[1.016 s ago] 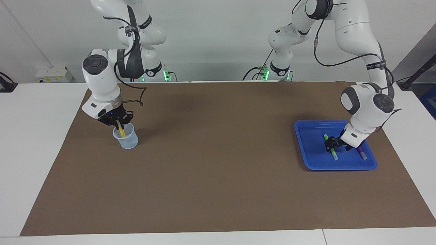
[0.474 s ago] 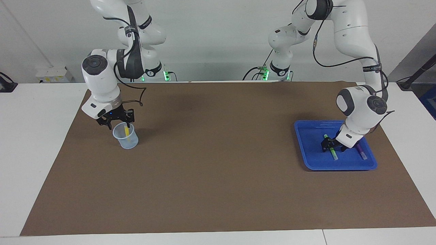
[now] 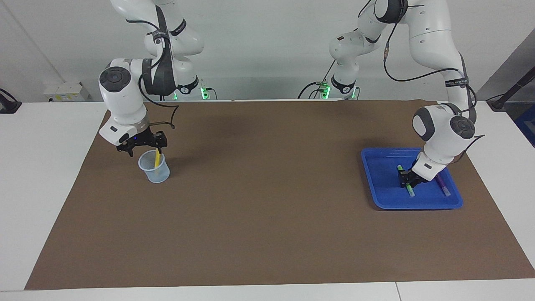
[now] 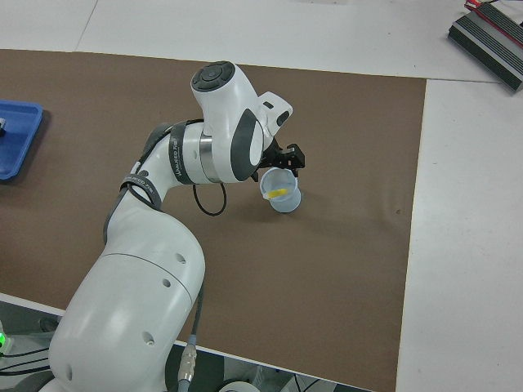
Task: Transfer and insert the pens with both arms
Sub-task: 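Grasp the green pen with the left gripper while the right gripper releases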
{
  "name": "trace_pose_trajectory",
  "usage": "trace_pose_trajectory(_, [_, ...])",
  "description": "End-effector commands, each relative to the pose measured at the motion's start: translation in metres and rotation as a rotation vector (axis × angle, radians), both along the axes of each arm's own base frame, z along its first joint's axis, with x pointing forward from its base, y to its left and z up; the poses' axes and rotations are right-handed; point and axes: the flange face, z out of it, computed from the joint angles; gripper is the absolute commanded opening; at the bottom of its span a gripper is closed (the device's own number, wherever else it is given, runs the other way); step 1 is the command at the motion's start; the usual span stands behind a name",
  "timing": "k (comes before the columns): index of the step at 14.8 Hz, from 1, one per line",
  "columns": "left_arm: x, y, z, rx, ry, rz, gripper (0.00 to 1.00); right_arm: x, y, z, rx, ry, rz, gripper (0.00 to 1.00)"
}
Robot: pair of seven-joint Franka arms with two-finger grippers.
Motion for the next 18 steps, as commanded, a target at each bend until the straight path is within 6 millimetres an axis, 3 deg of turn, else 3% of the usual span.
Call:
trace_pose_trajectory(1, [-0.007,0.005,-0.009,0.011,0.034,0.004,0.0,0.004,0.0,0.021,-0.017,0.014,0.003,1.0])
trace_pose_trajectory(5, [0.001,0.002,0.007,0.012,0.059,0.02,0.0,0.006,0.005,0.044,-0.01,0.037,0.006,1.0])
trace_pose_trajectory(8, [0.013,-0.013,0.036,0.018,0.097,0.071,0.0,0.007,0.009,0.072,0.04,0.064,-0.027,1.0])
trace_pose_trajectory(13, [0.005,-0.035,0.087,-0.059,0.13,0.248,0.0,0.003,0.02,0.103,0.136,0.086,-0.053,1.0])
trace_pose_trajectory(18, [-0.009,-0.091,0.136,-0.121,0.146,0.55,0.0,0.002,0.039,0.116,0.314,0.094,-0.09,1.0])
